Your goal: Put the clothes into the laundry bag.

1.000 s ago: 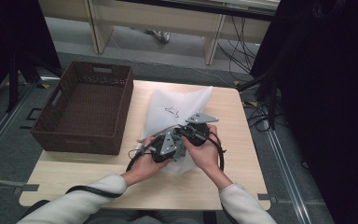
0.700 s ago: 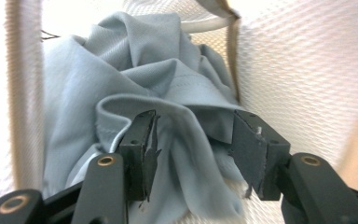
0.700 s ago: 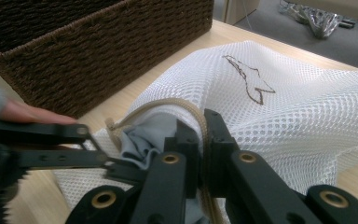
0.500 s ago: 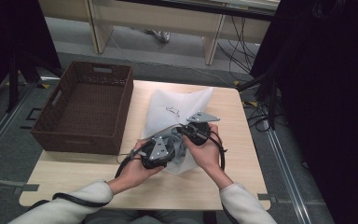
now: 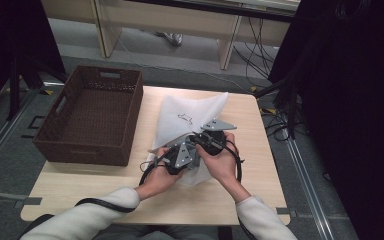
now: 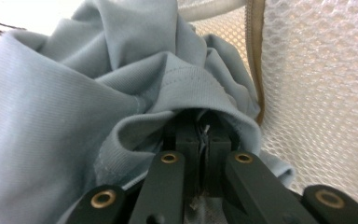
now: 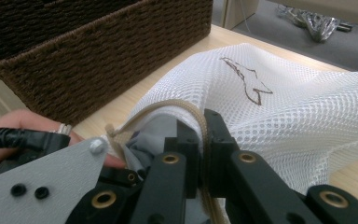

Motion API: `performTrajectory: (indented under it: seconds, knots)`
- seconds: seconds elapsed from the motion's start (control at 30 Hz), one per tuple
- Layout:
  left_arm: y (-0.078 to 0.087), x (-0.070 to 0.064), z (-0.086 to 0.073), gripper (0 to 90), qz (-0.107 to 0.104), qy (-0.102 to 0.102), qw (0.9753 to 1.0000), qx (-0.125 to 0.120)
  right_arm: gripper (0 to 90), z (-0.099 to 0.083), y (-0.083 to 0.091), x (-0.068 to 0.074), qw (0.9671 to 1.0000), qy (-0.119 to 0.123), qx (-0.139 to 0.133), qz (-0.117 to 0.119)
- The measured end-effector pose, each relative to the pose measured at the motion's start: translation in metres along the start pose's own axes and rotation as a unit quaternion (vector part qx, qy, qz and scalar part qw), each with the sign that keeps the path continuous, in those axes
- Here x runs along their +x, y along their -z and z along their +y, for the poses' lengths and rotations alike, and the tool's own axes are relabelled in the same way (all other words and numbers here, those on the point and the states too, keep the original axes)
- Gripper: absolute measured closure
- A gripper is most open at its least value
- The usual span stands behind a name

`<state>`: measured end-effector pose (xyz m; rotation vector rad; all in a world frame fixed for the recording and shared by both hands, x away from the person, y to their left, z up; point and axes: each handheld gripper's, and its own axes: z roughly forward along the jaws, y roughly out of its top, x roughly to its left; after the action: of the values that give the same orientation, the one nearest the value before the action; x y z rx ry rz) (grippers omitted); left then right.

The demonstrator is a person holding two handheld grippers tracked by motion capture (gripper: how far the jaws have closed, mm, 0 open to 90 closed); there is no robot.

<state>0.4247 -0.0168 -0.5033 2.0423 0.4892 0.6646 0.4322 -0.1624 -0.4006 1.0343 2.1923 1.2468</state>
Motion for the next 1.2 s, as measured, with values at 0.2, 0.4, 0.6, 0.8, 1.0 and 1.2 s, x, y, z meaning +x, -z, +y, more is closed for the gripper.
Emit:
performTrajectory:
  seconds: [0.2,0.4,0.6,0.8,1.0,1.2]
  knots:
    - [-0.001,0.004,0.001,86.8,0.016,-0.011,0.9998,-0.007,87.4,0.003,0.002,0.002,1.0,-0.007,-0.002,0.002]
    - [-0.004,0.007,0.003,86.8,0.021,-0.008,0.9996,-0.017,87.4,0.006,0.003,0.002,1.0,-0.005,-0.004,0.004]
    - [-0.008,0.008,0.006,86.7,0.04,-0.006,0.9987,-0.031,87.4,0.01,0.005,0.002,0.9999,0.003,-0.01,0.002]
    - [-0.009,0.012,0.011,86.6,0.059,-0.001,0.9974,-0.041,87.4,0.012,0.007,0.003,0.9998,-0.005,-0.022,0.001]
    - [-0.009,0.012,0.011,86.4,0.06,-0.019,0.9977,-0.026,87.4,0.015,0.009,0.0,0.9995,0.01,-0.031,-0.005]
    - [-0.011,0.011,0.011,86.4,0.058,-0.014,0.9977,-0.033,87.4,0.015,0.011,0.0,0.9997,-0.001,-0.025,0.001]
